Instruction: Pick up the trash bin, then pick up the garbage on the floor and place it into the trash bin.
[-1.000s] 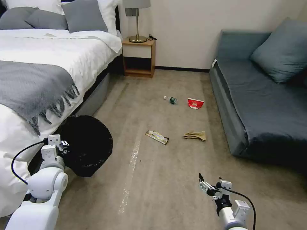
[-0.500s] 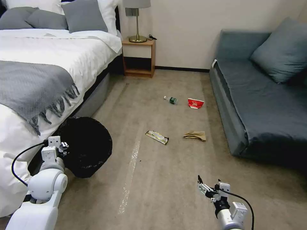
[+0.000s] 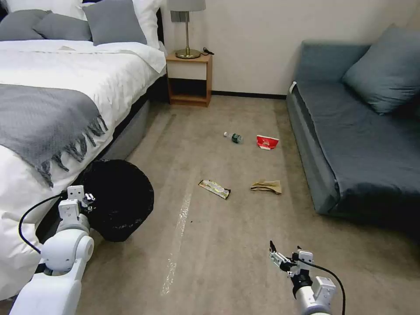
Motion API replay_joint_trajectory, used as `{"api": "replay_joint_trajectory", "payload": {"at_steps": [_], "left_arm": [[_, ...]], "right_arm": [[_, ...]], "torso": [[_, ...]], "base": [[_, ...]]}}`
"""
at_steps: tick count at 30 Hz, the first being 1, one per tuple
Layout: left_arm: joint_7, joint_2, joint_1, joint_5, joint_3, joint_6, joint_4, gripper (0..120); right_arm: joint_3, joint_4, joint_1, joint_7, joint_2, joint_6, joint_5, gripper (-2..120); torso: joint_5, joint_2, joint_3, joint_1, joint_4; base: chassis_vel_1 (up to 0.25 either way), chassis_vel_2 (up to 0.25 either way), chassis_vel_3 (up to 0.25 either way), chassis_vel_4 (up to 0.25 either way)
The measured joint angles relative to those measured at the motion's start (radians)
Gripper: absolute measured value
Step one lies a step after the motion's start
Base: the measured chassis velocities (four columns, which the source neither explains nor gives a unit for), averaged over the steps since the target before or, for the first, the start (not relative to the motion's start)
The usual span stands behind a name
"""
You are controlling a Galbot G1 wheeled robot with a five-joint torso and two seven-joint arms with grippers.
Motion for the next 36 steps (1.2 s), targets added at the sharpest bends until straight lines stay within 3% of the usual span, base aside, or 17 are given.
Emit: {"api": "replay_joint_trajectory", "payload": {"at_steps": [36], "left_arm": [[0.018,-0.002,-0.007,0.003,0.009,-0.029,0.030,1]], "right_arm": [[-0.003,-0.025,-0.001,-0.007,0.009,0.021,-0.028,100]], "torso": [[0.0001,0.000,0.000,0.000,0.0001]], "base": [[-0.078,0.077,0.079,-0.076]]}}
